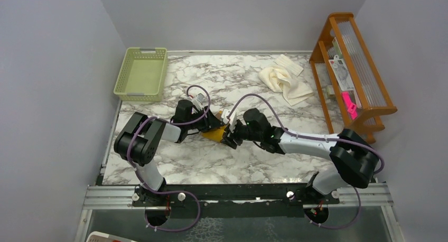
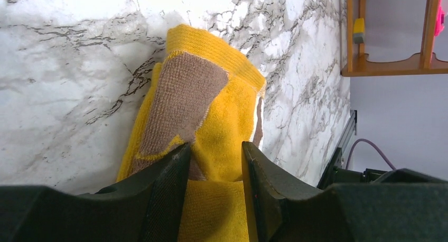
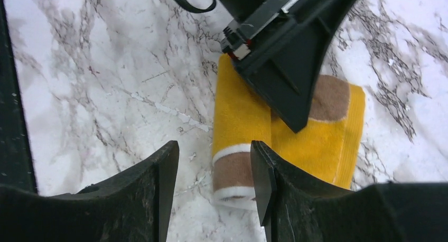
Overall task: Roll the towels
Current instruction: Roll the towel at the center of the board.
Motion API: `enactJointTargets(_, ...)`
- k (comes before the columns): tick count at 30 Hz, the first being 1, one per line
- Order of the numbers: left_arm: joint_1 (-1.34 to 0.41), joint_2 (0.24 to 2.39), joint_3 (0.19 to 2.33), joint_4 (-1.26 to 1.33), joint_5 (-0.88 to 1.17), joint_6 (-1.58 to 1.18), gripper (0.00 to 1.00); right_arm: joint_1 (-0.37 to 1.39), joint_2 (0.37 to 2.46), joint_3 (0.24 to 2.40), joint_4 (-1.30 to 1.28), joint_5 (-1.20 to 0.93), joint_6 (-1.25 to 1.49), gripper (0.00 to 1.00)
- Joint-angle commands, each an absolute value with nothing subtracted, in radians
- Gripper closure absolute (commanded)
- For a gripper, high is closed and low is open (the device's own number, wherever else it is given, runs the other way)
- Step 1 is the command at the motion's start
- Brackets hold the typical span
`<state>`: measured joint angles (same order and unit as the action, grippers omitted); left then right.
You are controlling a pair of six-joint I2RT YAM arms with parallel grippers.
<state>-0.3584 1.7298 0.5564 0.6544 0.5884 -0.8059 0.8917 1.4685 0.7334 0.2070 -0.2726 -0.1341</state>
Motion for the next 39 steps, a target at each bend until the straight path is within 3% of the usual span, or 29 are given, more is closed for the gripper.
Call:
enactJointTargets(1,-0.375,1.796,0.537,0.549,0.532,-0.764,0.56,0.937,1.566,0.737,0.302,-0.207,-0.307,0.47)
enactJointTargets(10,-0.377,1.803,0.54,0.545,0.538,-0.762,0.56,0.962,1.668,0.754,0.352,-0.179,-0.38,0.48)
enactJointTargets(14,-0.376,1.802,0.544,0.53,0.54,-0.757,0.57,0.962,1.68,0.749,0.313,-0.141,-0.367,0.54)
enactJointTargets(24,-0.323,1.787,0.555,0.44,0.55,-0.744,0.57,0.963,1.719,0.853,0.016,-0.014,-0.245,0.98)
enactJointTargets(32,-0.271,1.718,0.543,0.288,0.45,-0.682,0.57,0.919,1.651,0.871,-0.097,-0.237,-0.002,0.99)
enactJointTargets(39,-0.245,1.647,0.536,0.2,0.372,-0.694,0.56,0.76,1.655,0.815,-0.036,-0.553,0.197,0.99)
